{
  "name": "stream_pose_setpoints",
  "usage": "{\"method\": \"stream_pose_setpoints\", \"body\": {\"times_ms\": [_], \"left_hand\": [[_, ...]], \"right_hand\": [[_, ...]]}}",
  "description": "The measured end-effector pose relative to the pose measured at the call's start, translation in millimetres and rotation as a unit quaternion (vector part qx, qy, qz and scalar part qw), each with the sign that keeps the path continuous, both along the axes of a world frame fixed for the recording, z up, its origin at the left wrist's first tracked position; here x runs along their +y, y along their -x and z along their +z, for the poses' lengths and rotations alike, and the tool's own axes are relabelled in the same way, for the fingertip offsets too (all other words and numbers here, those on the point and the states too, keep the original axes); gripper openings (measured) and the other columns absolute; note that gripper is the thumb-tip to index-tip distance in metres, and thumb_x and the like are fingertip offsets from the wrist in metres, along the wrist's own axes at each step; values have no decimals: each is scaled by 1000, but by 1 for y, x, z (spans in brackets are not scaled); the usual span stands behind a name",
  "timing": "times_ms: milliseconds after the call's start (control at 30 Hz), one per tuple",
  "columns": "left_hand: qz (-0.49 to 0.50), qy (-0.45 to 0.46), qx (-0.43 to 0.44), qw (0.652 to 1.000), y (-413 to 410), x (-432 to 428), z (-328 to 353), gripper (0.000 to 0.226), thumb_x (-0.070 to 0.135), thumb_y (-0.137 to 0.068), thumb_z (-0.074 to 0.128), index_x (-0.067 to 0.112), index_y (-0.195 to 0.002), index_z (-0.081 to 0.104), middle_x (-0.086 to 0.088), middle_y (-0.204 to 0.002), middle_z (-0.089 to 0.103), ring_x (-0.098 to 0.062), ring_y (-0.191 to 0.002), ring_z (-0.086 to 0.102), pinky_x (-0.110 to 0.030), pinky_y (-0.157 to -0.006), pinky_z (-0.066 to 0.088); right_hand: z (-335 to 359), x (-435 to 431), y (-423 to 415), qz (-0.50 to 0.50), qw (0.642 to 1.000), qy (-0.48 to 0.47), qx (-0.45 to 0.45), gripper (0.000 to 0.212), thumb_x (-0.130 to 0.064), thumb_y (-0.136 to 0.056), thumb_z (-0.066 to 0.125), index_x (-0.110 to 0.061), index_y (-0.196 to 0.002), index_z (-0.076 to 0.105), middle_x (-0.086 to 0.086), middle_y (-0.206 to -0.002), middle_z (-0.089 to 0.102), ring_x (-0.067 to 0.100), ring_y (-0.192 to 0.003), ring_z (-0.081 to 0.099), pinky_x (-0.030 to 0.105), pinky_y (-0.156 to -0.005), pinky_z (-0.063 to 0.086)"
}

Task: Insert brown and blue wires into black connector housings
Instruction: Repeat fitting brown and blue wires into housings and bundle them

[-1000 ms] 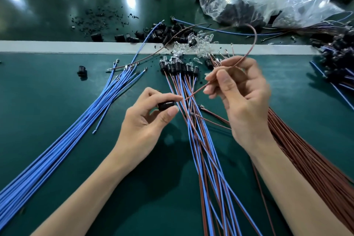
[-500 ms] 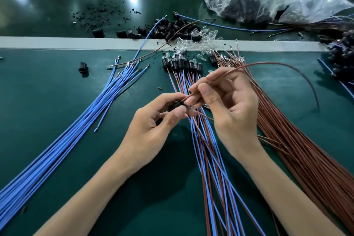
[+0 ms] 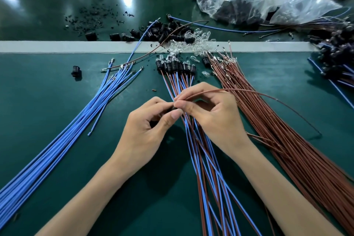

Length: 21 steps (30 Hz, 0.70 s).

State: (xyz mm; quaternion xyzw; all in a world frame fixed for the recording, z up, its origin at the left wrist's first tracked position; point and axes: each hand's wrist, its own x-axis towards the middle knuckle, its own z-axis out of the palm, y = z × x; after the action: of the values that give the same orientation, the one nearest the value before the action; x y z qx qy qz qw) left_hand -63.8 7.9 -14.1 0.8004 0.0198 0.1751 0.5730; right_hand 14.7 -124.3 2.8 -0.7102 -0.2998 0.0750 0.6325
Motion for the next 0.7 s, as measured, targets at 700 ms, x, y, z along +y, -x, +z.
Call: {"method": "stream_pose_setpoints", "body": {"times_ms": [700], "left_hand": [[-66, 108, 121, 985, 6, -6, 13, 18, 34, -79, 62, 24, -84, 76, 5, -75, 75, -7, -76, 71, -11, -71, 50]], "right_hand": [[2, -7, -13, 2, 990, -45, 132, 15, -30, -84, 63, -22, -71, 61, -4, -57, 59, 6, -49, 51, 15, -48, 40]]}}
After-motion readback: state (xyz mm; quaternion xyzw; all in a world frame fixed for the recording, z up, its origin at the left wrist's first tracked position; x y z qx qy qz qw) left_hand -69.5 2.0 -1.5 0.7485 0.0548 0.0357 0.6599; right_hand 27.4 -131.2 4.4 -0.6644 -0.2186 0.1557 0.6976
